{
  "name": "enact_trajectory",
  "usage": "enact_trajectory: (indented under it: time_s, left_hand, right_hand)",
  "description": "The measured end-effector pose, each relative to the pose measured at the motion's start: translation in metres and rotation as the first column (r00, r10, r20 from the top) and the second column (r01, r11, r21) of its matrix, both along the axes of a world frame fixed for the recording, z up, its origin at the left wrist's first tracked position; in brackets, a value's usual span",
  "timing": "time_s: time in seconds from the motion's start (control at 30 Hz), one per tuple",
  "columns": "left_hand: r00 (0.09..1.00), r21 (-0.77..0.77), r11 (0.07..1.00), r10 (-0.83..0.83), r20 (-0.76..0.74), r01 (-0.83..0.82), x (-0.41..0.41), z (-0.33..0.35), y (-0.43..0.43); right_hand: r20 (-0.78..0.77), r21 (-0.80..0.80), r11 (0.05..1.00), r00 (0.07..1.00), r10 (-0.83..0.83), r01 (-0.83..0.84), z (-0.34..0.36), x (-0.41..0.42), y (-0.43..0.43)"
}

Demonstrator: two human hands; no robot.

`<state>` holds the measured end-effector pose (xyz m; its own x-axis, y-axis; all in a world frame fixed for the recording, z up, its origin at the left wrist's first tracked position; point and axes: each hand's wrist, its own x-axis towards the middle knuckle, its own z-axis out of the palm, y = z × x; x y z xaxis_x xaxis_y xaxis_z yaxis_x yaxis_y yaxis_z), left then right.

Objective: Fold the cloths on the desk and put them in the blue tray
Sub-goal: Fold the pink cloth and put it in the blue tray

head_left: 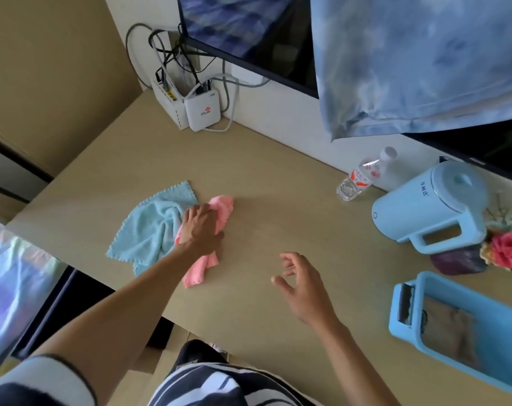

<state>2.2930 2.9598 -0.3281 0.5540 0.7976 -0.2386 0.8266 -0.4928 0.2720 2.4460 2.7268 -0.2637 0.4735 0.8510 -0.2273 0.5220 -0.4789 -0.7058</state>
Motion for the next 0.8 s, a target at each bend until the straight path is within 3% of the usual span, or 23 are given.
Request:
enact_trajectory:
  time_s: [0.17, 0.27, 0.43, 0.53, 0.63, 0.73, 0.8]
  left_hand:
    - [0.918, -0.139, 0.988, 0.111, 0.379, -0.062, 0.005, 0.028, -0.023]
    - [0.847, -0.267, 0.962, 0.188, 0.497, -0.057, 0.011, 0.061, -0.046]
    - [0.688, -0.496, 0.847, 0.246, 0.682, 0.189, 0.015, 0.112, -0.076]
    - [0.654, -0.531, 0.764, 0.195, 0.731, 0.366, 0.018, 0.127, -0.082]
    - [0.651, -0.589, 0.67, 0.205, 0.731, 0.451, 0.025, 0.141, -0.09]
    - [0.606, -0.599, 0.611, 0.232, 0.761, 0.518, 0.032, 0.147, -0.096]
    - [0.617, -0.559, 0.67, 0.187, 0.764, 0.489, 0.04, 0.144, -0.097]
  right_hand:
    - [-0.001, 0.066, 0.997, 0.999, -0.051, 0.051, 0.004, -0.002, 0.008]
    - [0.025, 0.139, 0.986, 0.995, -0.093, 0.089, 0.01, 0.001, 0.017]
    - [-0.254, 0.167, 0.97, 0.958, -0.132, 0.178, 0.037, 0.019, 0.03]
    - [-0.476, 0.166, 0.96, 0.871, -0.121, 0.224, 0.052, 0.036, 0.026]
    - [-0.601, 0.106, 0.968, 0.791, -0.118, 0.226, 0.068, 0.049, 0.013]
    - [-0.603, 0.112, 0.971, 0.791, -0.101, 0.209, 0.085, 0.051, 0.004]
    - [-0.598, 0.108, 0.957, 0.787, -0.154, 0.269, 0.091, 0.051, -0.002]
